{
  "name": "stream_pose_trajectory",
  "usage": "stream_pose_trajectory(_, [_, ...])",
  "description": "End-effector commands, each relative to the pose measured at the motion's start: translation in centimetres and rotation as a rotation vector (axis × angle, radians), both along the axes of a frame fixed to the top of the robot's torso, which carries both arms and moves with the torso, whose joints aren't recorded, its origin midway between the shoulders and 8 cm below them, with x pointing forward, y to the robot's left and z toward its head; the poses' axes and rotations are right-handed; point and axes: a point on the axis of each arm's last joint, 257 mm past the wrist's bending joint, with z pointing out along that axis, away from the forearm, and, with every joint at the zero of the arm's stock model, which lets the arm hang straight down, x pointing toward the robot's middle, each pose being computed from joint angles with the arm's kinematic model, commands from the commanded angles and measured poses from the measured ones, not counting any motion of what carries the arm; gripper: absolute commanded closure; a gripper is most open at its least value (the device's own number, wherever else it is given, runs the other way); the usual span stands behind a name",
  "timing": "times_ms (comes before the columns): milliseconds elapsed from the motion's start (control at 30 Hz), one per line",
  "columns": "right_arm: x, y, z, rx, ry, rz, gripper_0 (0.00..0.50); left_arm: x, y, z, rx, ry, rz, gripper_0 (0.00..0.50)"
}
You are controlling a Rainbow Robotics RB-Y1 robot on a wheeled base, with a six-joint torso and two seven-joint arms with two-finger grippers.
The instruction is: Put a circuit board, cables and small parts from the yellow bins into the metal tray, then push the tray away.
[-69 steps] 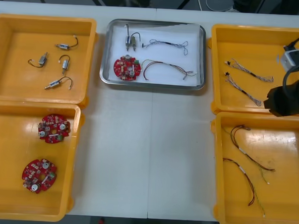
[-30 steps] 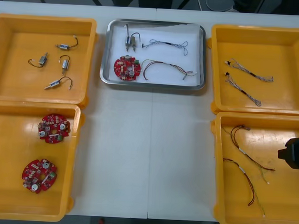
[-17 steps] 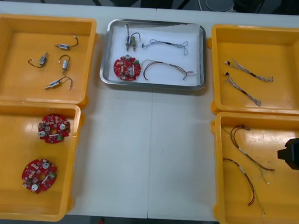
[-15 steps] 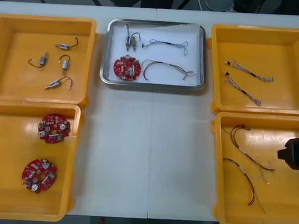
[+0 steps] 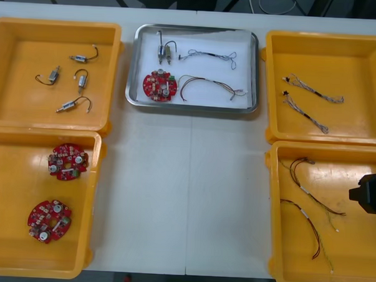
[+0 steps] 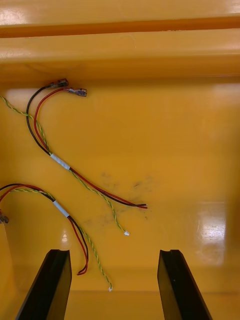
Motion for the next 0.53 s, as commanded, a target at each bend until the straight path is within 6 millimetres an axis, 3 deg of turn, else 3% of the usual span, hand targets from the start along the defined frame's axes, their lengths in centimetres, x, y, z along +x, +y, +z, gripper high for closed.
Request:
stream_pose_trajectory(33, [-0.50,-1.41,1.01,-0.021,-0.019,-0.043,0.000,-0.21,-0.54,-0.51,0.033,0.002,-0.070,0.000])
stream_pose_trajectory(533, [-0.50,-1.41,1.01,-0.021,-0.019,-0.043,0.000,-0.21,-0.54,-0.51,0.033,0.002,-0.070,0.000])
